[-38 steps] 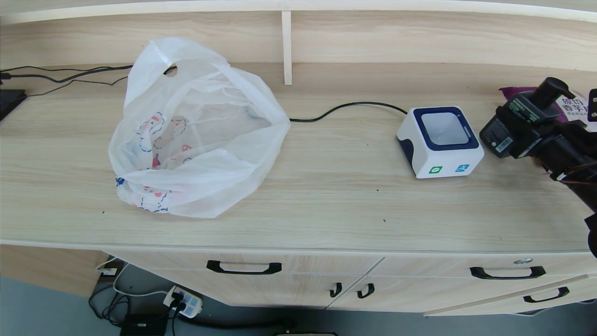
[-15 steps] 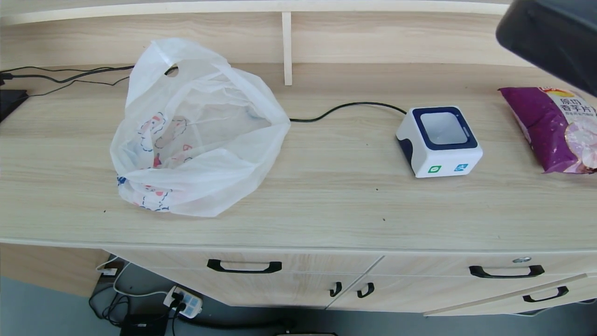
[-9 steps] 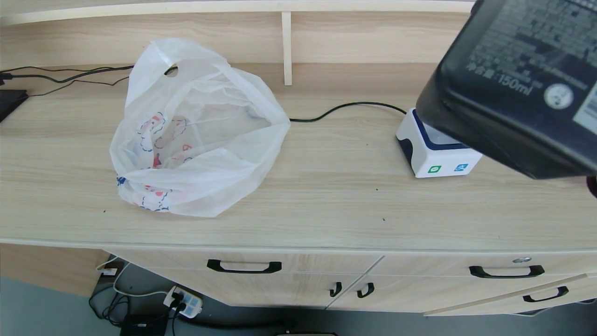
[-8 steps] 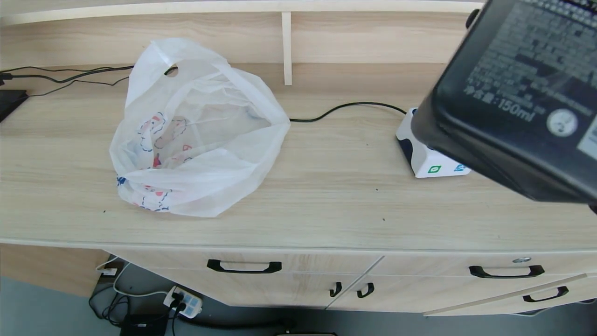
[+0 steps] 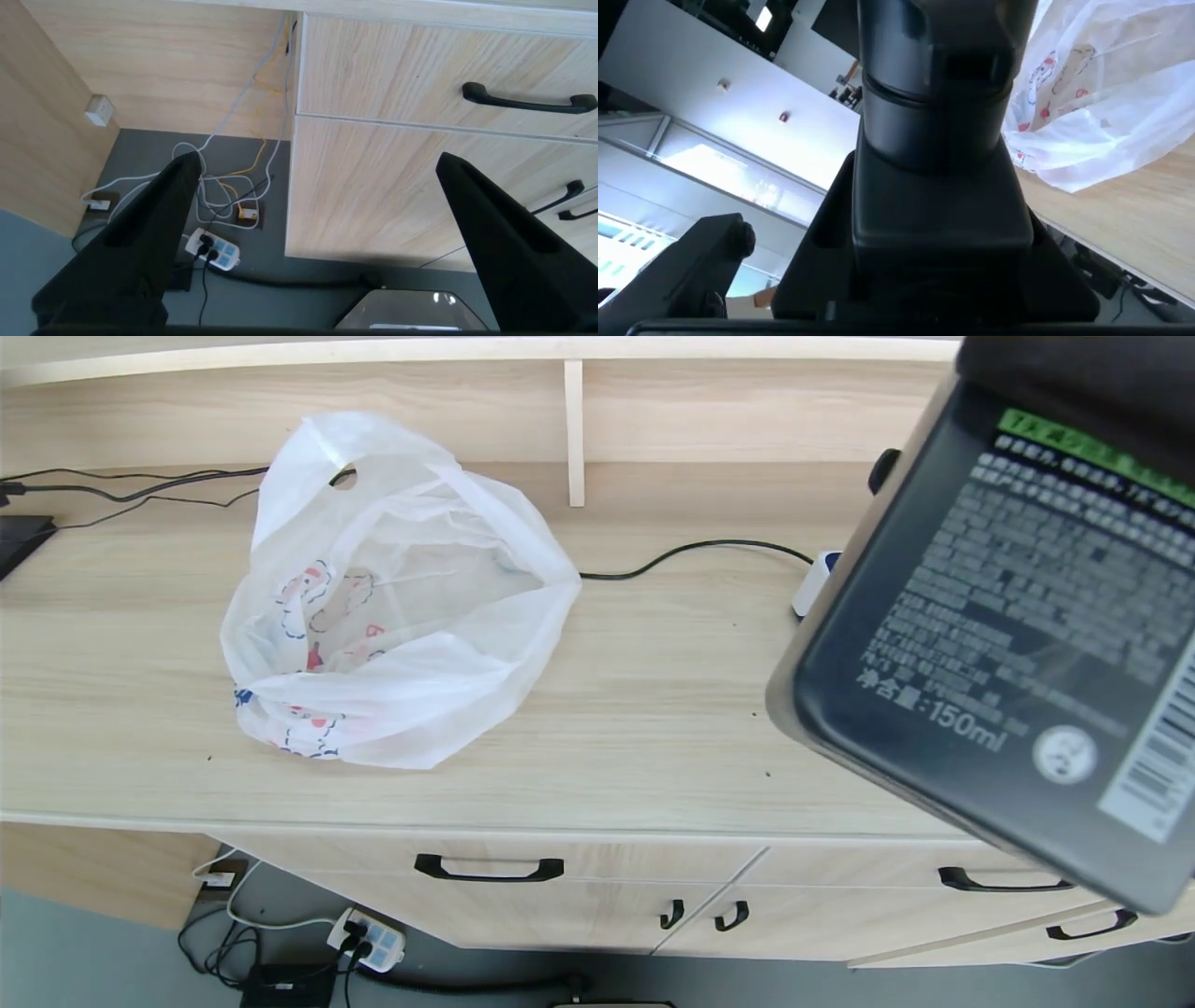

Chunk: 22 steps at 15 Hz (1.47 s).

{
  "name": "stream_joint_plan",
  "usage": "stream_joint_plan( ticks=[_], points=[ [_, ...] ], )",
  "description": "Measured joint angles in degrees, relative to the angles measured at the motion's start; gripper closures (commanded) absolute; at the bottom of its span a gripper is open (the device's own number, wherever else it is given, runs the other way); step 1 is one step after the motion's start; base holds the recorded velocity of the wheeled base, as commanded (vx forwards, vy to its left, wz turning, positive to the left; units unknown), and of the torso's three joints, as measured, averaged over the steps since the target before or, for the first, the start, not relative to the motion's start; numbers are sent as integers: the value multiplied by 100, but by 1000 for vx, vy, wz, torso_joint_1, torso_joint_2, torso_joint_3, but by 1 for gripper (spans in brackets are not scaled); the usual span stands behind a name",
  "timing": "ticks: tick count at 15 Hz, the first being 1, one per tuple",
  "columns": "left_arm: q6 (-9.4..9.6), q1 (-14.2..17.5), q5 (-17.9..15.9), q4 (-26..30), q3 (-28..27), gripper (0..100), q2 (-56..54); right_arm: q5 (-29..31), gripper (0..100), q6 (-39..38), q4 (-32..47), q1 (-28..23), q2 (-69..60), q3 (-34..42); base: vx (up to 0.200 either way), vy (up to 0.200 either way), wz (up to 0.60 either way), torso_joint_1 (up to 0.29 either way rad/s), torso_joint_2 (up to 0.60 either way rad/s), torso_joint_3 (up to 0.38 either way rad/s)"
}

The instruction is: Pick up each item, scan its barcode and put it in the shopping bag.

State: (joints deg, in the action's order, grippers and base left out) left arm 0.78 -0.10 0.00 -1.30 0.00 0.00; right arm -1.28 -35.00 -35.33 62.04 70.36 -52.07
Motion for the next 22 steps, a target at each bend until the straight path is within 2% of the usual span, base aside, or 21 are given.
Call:
stream_joint_plan(
  ticks=[5, 7, 9, 11, 13, 15, 17, 20, 21, 22],
  points=[
    [0, 2, 0, 0, 0, 0, 0, 16, 100, 128, -101, 6, 122, 74, 0, 0, 0, 0, 0, 0],
    [0, -1, 0, 0, 0, 0, 0, 190, 100, 755, -94, -162, 118, 402, 0, 0, 0, 0, 0, 0],
    [1, -1, 0, 0, 0, 0, 0, 218, 100, 1538, -85, -490, -41, 1062, 0, 0, 0, 0, 0, 0],
    [6, -1, 0, 5, 0, 0, 0, 239, 100, 2317, 65, -1113, -322, 1648, 0, 0, 0, 0, 0, 0],
    [11, 2, 0, 9, 0, 0, 0, 280, 100, 3749, 240, -2035, -450, 2009, 0, 0, 0, 0, 0, 0],
    [11, 2, 0, 11, 0, 0, 0, 306, 100, 5279, 65, -2905, -297, 1921, 0, 0, 0, 0, 0, 0],
    [11, -1, 0, 11, 0, 0, 0, 322, 100, 6463, -584, -3489, 105, 1585, 0, 0, 0, 0, 0, 0],
    [4, -1, 0, 11, 0, 0, 0, 272, 100, 7470, -2538, -3828, 957, 1252, 0, 0, 0, 0, 0, 0],
    [4, -1, 0, 5, 0, 0, 0, 46, 100, 7870, -3085, -3886, 1243, 1169, 0, 0, 0, 0, 0, 0],
    [-7, 0, 0, 5, 0, 0, 0, -325, 100, 8196, -3293, -3944, 1495, 1056, 0, 0, 0, 0, 0, 0]
  ],
)
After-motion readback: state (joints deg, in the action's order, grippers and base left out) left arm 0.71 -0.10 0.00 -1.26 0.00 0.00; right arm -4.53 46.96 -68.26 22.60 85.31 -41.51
